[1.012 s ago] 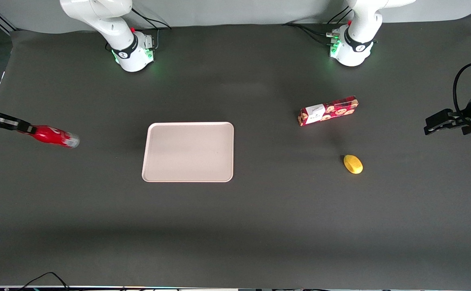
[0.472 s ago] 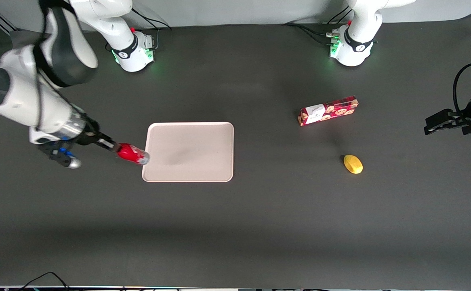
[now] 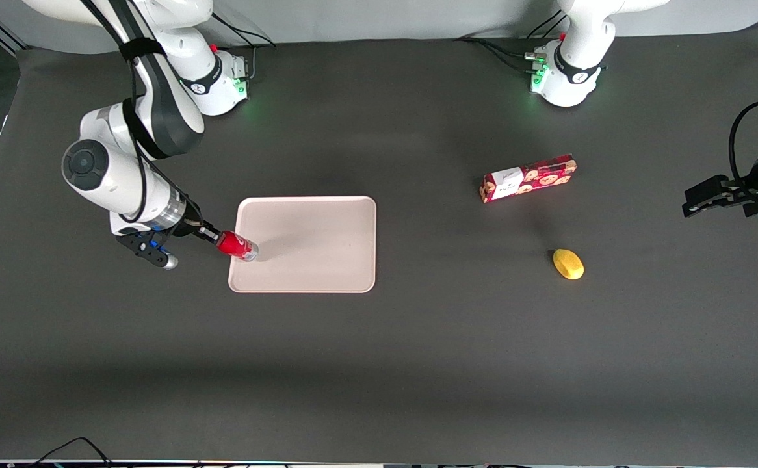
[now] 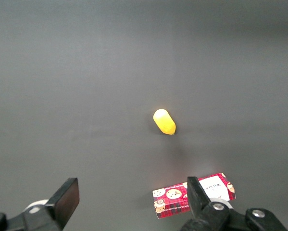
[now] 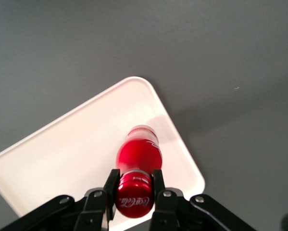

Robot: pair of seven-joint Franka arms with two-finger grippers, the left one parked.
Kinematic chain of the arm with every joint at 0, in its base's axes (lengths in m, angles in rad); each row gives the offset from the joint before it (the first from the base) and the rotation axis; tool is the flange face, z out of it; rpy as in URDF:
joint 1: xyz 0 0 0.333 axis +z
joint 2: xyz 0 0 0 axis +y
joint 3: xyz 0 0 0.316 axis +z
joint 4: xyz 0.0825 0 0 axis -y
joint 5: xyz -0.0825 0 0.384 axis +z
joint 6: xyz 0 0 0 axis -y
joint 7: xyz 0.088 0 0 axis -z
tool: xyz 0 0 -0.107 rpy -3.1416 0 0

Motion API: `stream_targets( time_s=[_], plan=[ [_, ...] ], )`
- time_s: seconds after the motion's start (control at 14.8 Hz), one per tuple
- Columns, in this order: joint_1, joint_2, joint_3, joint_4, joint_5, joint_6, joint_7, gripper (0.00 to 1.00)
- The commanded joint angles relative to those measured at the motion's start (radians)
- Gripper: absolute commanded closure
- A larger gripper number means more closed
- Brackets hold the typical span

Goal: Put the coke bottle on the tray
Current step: 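Lower the bottle upright onto the tray corner and open the gripper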

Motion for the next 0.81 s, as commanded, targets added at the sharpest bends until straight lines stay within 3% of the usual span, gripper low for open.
stream_targets(
  time_s=[0.0,0.74],
  plan=[
    [-0.003,0.016,0.010,-0.013,-0.068,0.019,0.045,1.00],
    [-0.003,0.091,0.012,0.013,-0.092,0.081,0.120,0.97]
  ],
)
